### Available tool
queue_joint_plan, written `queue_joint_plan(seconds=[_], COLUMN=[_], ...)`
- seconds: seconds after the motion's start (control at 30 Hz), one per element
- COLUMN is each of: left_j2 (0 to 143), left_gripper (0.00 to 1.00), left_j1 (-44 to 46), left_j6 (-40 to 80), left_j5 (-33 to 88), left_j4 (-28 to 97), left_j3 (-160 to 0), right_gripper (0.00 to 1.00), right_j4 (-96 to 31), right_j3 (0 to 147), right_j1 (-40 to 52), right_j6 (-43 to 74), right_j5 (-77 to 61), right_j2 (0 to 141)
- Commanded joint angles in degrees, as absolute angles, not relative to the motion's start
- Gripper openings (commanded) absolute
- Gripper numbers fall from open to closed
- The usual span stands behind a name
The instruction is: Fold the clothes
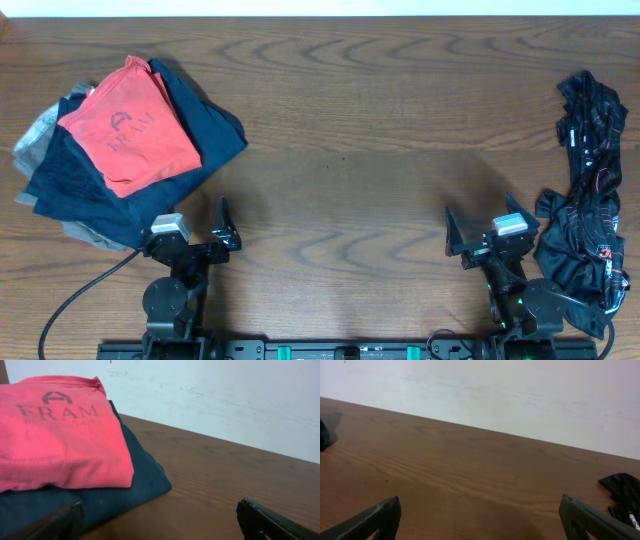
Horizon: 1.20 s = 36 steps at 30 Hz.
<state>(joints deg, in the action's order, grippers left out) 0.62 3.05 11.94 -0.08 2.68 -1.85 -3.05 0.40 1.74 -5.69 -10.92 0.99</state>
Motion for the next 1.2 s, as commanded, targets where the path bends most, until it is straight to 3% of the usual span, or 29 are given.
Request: queue_joint_plan(seconds=[0.0,0.37,0.6,1.17], left_j2=[0.1,0.1,0.1,0.2], left_gripper=[0.98,0.98,0.98,0.98], left_j1=[2.7,2.8,2.7,2.9], left_j6=[7.8,6.5,2.4,2.8], left_j5=[-5.7,-7.8,2.0,2.4], left_j4=[3.5,1.5,3.3,3.8], left_j3=[-0.2,-0.2,-0.2,-0.2], right_gripper=[0.99,0.99,0.99,0.99], right_j4=[-3.2,-3.2,-3.2,-3.2], right_j3=[0.3,0.3,0.3,0.3], right_j1=[2.4,2.4,2.4,2.4], right_j6=[-6.5,-6.5,-6.5,-6.5], right_j5=[-11.0,-11.0,-11.0,-11.0], right_j2=[0.6,0.6,0.6,0.6])
